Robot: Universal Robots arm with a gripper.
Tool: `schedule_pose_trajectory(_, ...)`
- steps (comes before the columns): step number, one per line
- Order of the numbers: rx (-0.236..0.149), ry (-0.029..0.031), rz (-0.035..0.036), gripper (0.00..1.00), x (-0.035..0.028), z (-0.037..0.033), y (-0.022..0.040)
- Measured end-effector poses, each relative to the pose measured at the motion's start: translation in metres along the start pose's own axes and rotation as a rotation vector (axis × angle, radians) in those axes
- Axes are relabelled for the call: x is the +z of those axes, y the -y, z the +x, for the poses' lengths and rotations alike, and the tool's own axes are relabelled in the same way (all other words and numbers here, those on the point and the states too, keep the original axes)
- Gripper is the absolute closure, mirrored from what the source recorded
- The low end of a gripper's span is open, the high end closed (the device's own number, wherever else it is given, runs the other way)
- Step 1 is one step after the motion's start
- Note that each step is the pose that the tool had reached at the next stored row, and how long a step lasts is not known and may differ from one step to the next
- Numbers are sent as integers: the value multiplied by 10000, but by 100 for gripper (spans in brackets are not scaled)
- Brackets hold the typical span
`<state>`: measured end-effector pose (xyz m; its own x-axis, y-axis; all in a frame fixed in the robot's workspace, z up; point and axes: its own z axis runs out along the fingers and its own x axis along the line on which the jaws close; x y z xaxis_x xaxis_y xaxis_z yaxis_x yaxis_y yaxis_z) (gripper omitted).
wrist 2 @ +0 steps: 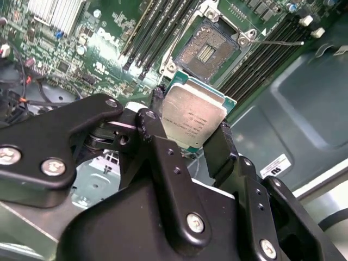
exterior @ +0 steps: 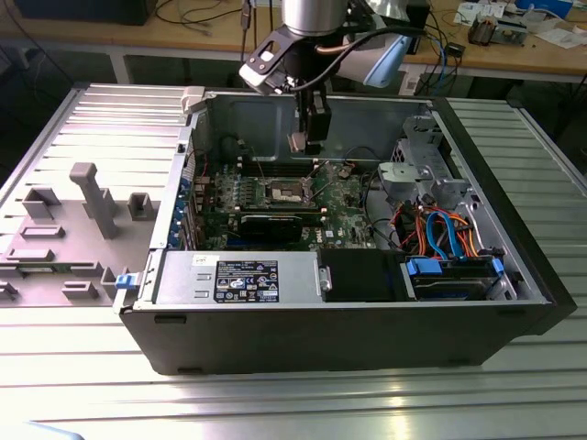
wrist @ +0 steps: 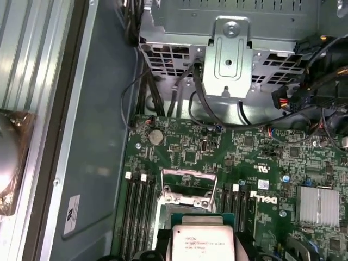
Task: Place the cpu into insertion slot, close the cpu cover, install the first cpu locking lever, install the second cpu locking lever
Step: 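Place the cpu into insertion slot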
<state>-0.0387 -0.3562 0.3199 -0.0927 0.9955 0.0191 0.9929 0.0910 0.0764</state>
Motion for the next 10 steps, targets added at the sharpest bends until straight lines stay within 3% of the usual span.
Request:
schedule_pose_trajectory(3, 221, 17, 14, 46, 28, 1, 13)
schedule_pose_trajectory(10, 239, 16, 15, 46, 31, 3, 35)
